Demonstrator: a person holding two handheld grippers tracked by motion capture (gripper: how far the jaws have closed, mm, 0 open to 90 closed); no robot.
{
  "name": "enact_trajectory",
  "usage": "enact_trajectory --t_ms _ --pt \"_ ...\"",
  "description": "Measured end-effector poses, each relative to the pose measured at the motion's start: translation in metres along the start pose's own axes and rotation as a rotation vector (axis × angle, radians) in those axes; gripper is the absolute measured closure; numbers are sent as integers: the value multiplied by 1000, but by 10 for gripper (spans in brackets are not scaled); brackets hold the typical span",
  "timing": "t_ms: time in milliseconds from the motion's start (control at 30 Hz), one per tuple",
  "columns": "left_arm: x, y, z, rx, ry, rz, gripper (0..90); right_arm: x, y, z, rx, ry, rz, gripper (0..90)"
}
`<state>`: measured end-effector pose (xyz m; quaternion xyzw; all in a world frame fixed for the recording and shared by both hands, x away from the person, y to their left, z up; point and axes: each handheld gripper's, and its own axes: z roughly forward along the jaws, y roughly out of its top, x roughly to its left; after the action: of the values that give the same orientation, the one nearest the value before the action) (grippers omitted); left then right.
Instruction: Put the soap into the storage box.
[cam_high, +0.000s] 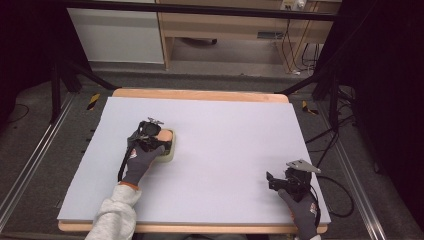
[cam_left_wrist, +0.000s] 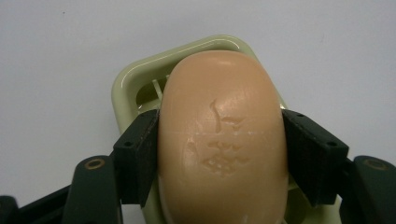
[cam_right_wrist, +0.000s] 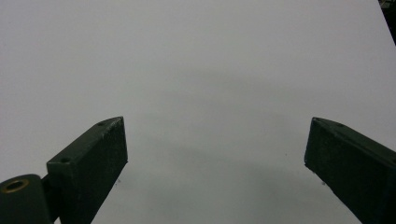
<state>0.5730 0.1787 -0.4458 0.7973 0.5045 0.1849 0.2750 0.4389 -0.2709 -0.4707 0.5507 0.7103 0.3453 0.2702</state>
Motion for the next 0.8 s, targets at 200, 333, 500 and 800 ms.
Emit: enact_trajectory --t_ms 200,333,500,800 --pt "0 0 0 0 3 0 318 0 0 0 -1 -1 0 62" --pt "0 0 0 4 1 -2 316 0 0 0 0 -3 -2 62" --pt "0 0 0 6 2 -4 315 0 0 0 0 -3 0 62" --pt "-1 2 -9 -27 -11 -9 263 0 0 0 0 -3 0 62"
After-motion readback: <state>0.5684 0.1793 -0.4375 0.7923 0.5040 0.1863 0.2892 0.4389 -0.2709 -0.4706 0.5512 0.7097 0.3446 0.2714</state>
